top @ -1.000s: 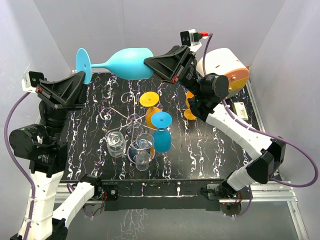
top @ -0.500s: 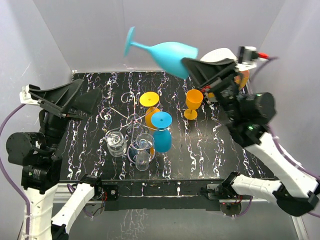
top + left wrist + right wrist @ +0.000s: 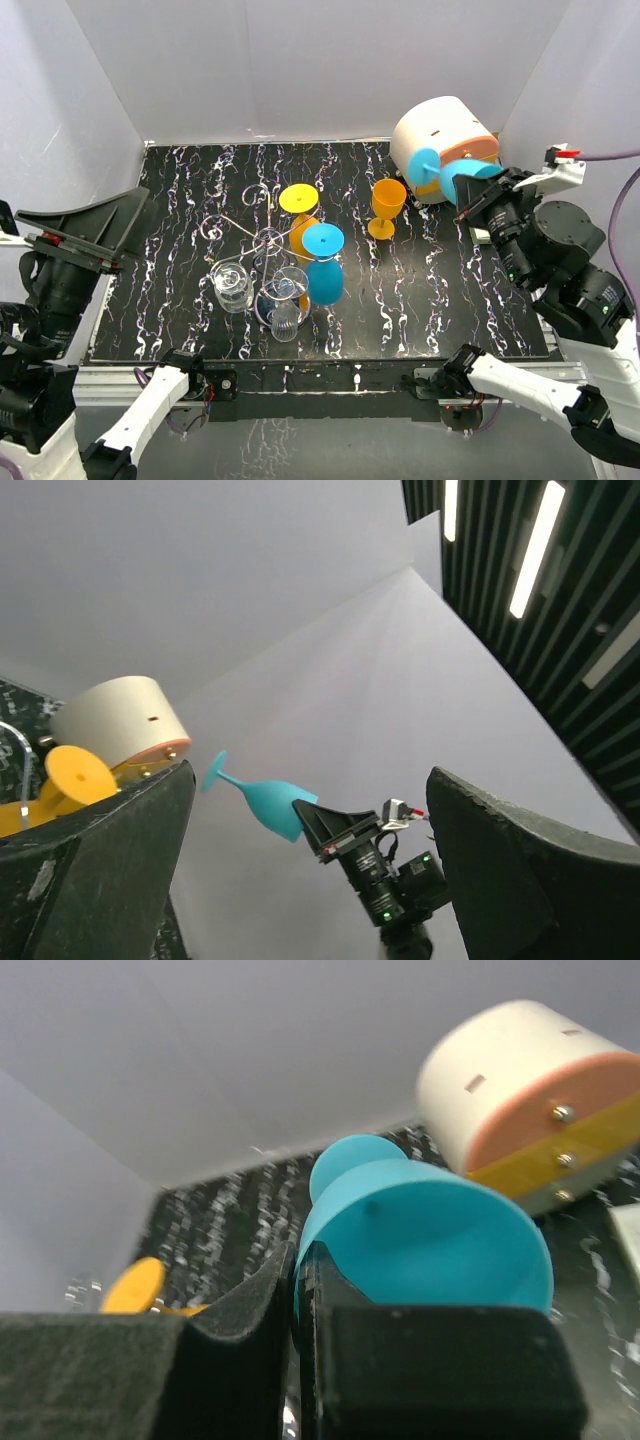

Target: Take the wine glass off the wine glass rack

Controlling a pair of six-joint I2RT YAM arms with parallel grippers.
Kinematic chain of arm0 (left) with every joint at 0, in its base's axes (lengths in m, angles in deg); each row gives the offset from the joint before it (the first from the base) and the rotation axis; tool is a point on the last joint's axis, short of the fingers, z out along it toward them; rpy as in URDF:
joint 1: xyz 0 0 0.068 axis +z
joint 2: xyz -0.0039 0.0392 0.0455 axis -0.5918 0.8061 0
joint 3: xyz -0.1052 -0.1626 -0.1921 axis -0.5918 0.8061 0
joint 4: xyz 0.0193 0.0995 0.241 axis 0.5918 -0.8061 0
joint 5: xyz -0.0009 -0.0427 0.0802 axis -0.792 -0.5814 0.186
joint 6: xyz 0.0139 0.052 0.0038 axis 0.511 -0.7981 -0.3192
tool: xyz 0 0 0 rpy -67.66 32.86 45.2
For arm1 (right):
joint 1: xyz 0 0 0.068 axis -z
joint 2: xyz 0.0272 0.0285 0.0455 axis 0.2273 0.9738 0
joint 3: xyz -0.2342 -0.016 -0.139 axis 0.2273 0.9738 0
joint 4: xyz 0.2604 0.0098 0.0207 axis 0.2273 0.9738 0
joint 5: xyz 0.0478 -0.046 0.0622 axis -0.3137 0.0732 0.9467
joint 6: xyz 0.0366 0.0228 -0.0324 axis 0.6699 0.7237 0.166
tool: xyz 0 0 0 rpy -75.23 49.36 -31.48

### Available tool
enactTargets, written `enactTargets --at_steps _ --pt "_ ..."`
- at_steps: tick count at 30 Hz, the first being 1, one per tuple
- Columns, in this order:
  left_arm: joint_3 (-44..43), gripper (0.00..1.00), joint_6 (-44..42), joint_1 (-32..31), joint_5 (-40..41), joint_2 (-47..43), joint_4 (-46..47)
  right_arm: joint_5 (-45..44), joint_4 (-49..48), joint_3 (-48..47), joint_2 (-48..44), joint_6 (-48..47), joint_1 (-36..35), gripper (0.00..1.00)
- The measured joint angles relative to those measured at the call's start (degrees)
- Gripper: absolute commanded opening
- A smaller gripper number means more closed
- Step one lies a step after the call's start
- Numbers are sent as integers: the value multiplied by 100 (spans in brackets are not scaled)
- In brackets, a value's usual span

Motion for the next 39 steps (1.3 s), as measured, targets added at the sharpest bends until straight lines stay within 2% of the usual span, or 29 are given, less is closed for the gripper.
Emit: enactTargets --at_steps 6,8,11,18,25,29,39 --pt "-166 99 -601 0 210 11 -892 -457 2520 -737 533 498 0 0" --pt "-166 99 -684 0 223 26 -1078 -584 3097 -769 776 695 0 0" --pt "-179 99 -772 0 223 39 -1300 -710 3425 -658 1126 839 0 0" --pt "-369 99 -841 0 225 55 -1788 -656 2601 323 1781 649 195 0" --pt "-782 99 -914 -2 229 57 -2275 573 1172 800 2398 271 1915 0" --pt "-796 99 -955 -4 229 59 -2511 1141 708 992 2780 120 2538 0" --pt "-789 99 -1189 -4 153 111 -3047 1519 -61 1270 3644 -90 2811 0"
